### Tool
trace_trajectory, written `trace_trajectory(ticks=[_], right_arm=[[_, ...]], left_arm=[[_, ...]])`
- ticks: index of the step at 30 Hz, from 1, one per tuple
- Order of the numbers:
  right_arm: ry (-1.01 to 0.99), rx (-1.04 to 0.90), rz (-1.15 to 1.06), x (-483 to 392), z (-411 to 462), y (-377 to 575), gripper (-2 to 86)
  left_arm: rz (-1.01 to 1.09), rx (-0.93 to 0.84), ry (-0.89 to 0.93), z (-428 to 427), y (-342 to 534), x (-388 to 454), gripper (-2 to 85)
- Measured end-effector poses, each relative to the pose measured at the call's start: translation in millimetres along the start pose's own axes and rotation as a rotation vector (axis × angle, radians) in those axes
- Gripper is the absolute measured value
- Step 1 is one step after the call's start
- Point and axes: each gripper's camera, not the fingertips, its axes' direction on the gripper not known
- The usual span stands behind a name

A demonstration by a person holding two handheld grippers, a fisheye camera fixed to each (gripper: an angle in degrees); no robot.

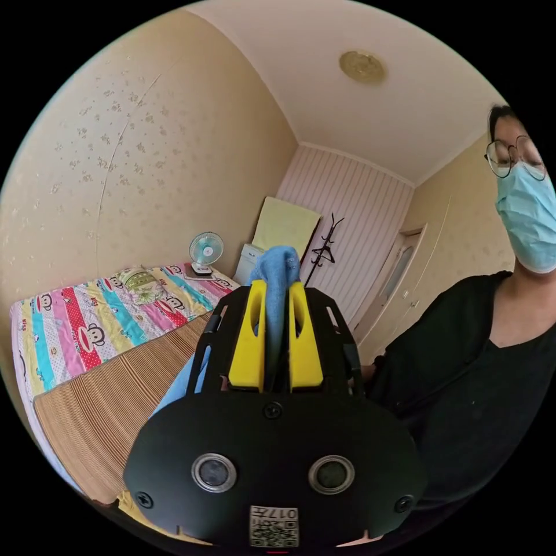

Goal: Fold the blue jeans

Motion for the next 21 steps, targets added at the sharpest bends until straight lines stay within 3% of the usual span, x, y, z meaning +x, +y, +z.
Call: trace_trajectory(ticks=[2,7,12,14,15,18,20,21], right_arm=[[0.059,0.067,-0.074,-17,-23,-10,1.1],[-0.023,0.262,-0.183,-44,-85,-25,0.4],[-0.126,0.374,-0.267,-57,-112,-42,0.4],[-0.339,0.503,-0.416,-67,-125,-45,0.6],[-0.351,0.521,-0.431,-69,-127,-47,0.7],[-0.03,0.42,-0.33,-76,-126,-62,1.6],[0.217,0.331,-0.196,-72,-117,-61,3.4],[0.248,0.322,-0.184,-72,-114,-58,5.2]], left_arm=[[-0.029,-0.034,-0.007,2,0,-5,6.3],[-0.041,-0.038,-0.166,-11,11,-4,6.0],[-0.113,0.002,-0.002,-10,21,-20,6.3],[-0.137,-0.037,-0.035,-5,23,-24,6.0],[-0.106,-0.074,-0.058,-1,25,-21,5.5],[0.044,-0.093,0.008,12,29,1,5.0],[0.02,-0.076,0.04,17,32,2,5.0],[-0.005,-0.051,0.049,14,35,-1,5.0]])
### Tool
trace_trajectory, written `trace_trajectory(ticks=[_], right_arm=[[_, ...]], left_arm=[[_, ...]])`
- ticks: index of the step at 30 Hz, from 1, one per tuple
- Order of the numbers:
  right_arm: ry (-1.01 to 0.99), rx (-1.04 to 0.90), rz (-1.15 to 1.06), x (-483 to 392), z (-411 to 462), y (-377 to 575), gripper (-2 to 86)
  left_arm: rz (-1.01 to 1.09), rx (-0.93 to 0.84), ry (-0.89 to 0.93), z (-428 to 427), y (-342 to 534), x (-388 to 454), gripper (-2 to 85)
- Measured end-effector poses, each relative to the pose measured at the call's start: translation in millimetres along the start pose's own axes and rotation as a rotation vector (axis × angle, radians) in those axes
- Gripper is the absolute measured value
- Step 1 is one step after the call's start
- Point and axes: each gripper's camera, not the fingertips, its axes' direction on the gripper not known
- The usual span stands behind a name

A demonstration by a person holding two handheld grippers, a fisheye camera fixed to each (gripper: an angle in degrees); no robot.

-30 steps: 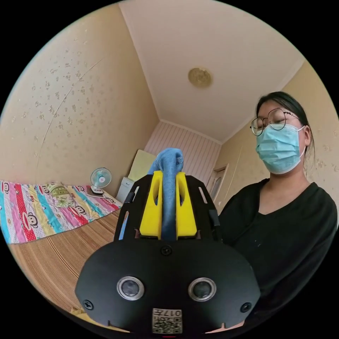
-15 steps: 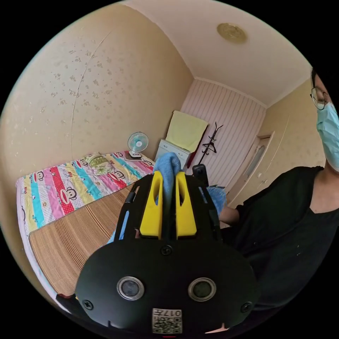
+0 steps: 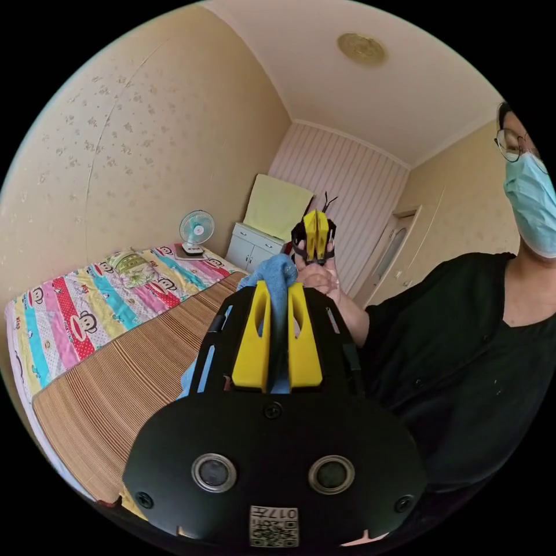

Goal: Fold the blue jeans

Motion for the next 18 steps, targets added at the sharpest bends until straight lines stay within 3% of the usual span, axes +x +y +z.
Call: trace_trajectory(ticks=[5,9,15,18], right_arm=[[0.239,-0.143,0.066,-8,14,40,14.8],[0.434,-0.253,0.127,1,26,63,18.1],[0.232,-0.25,0.017,-14,71,49,22.4],[0.172,-0.293,-0.044,-23,110,33,20.7]], left_arm=[[-0.084,0.124,-0.047,-39,10,-15,4.9],[0.093,0.166,0.13,-58,5,2,5.0],[0.259,0.22,0.532,-54,-16,5,5.2],[0.268,0.097,0.625,-34,-27,6,5.2]])
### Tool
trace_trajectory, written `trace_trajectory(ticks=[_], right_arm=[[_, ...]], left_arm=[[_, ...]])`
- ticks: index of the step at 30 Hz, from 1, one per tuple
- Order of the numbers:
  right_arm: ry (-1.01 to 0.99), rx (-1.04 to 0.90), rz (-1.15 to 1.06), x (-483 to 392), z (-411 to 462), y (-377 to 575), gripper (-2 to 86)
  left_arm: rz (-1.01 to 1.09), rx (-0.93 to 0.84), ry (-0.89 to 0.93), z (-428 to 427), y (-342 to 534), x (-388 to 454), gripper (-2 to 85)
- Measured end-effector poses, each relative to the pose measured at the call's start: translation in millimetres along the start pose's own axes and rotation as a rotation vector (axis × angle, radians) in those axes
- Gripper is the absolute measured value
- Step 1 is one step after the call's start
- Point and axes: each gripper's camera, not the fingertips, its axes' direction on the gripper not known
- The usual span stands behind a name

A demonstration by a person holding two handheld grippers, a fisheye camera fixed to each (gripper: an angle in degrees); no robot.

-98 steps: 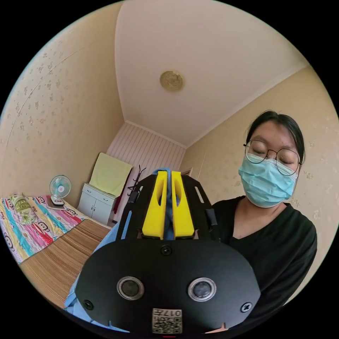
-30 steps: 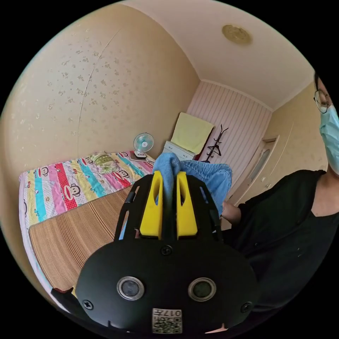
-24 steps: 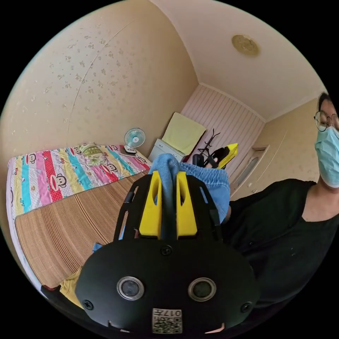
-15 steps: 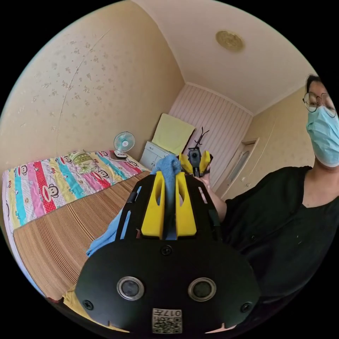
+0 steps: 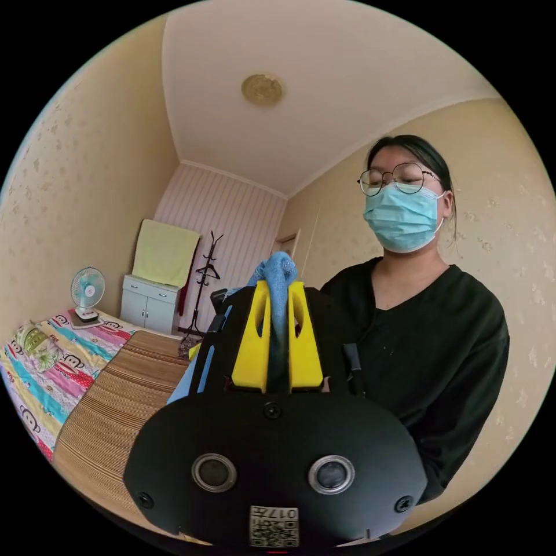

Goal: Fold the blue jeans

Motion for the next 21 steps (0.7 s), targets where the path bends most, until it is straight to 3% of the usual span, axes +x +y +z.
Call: trace_trajectory(ticks=[4,9,12,14,15,17,19,21], right_arm=[[-0.123,-0.183,-0.061,-7,49,-20,9.1],[0.091,0.102,0.141,11,3,-16,5.7],[0.234,0.389,0.274,9,-43,-7,4.9],[0.548,0.56,0.344,-23,-62,-4,4.5],[0.668,0.57,0.341,-37,-61,-8,4.5],[1.184,0.446,0.252,-89,-28,-43,4.3],[1.301,0.324,0.2,-106,2,-69,4.3],[1.268,0.29,0.193,-116,22,-85,4.2]], left_arm=[[-0.028,-0.096,-0.059,19,-1,0,5.7],[-0.251,-0.014,-0.42,-22,15,-3,9.1],[-0.32,-0.022,-0.501,-38,33,0,10.0],[-0.362,0.001,-0.492,-42,44,-1,10.0],[-0.393,0.008,-0.47,-40,50,-5,9.9],[-0.436,-0.017,-0.437,-30,58,-13,9.9],[-0.468,-0.087,-0.417,-6,61,-25,10.0],[-0.475,-0.159,-0.402,19,60,-35,10.3]])
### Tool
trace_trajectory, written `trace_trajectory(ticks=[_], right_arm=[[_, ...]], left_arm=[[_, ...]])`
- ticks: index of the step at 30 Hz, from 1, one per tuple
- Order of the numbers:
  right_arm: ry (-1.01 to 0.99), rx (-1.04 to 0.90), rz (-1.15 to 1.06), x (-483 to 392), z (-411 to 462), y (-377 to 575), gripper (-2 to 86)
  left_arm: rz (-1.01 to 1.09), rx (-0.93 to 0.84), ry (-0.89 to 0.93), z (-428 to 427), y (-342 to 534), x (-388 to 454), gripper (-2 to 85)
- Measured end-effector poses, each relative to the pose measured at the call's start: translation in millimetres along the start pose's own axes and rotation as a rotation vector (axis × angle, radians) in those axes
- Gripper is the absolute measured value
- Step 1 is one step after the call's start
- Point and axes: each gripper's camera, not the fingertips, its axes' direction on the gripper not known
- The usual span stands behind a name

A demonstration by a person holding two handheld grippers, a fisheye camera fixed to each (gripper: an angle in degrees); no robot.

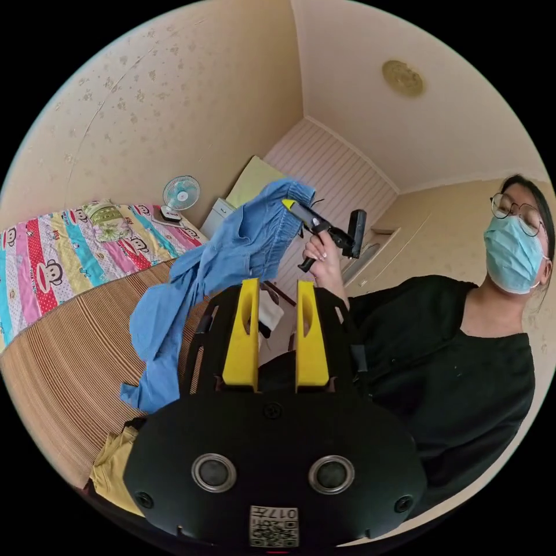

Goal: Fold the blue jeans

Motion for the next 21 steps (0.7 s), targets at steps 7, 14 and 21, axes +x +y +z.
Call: trace_trajectory(ticks=[7,14,21], right_arm=[[-0.056,0.039,0.052,-59,-30,-39,4.4],[-0.147,0.048,-0.072,-127,-64,-41,4.6],[0.008,0.221,-0.033,-149,-100,-47,4.0]], left_arm=[[0.114,-0.12,-0.028,84,-20,42,15.9],[0.08,0.108,-0.239,74,-8,73,17.7],[0.154,0.084,-0.172,49,6,83,16.8]])
